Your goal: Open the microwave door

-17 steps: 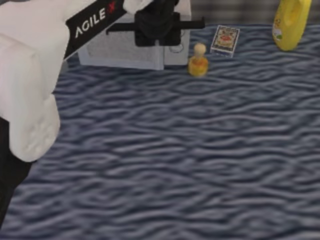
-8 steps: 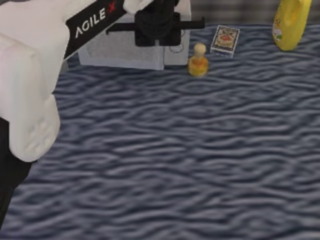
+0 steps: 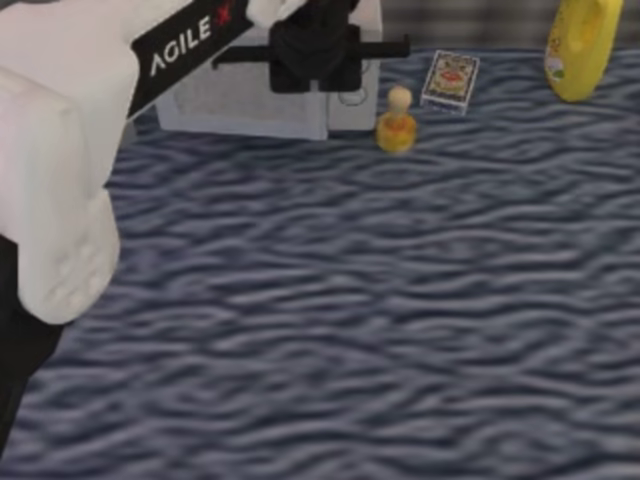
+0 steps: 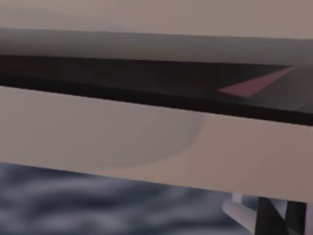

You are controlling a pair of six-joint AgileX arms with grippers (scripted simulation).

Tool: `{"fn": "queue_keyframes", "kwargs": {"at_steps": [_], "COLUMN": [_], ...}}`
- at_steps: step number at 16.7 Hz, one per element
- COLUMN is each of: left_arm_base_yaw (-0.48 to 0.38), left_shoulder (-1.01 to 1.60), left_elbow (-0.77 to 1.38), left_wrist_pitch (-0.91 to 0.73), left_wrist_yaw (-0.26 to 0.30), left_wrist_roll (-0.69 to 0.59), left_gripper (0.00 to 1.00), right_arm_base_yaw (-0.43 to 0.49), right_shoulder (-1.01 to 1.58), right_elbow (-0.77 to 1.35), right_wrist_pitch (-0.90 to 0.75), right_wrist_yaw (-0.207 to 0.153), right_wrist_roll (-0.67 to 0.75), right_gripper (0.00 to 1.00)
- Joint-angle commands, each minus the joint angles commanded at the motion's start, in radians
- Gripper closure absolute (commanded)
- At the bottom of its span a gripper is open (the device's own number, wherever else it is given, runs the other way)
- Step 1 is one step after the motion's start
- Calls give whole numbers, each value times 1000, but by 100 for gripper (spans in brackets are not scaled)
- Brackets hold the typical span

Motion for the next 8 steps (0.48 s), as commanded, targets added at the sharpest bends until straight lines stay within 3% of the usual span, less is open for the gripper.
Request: {"fn": "queue_keyframes", "kwargs": {"at_steps": [8], "left_arm_base_yaw": [13], "left_shoulder": [-124], "left_elbow": [-203], "left_wrist_pitch": [108], "left_wrist_yaw": [36], "left_wrist_roll": [93], "left_gripper": [100], "right_arm_base_yaw": [0], "right_shoulder": [0], "right_elbow": [0], "right_wrist_pitch": [0], "right_wrist_yaw": [0], "right_wrist_roll": [0], "right_gripper": [0]}}
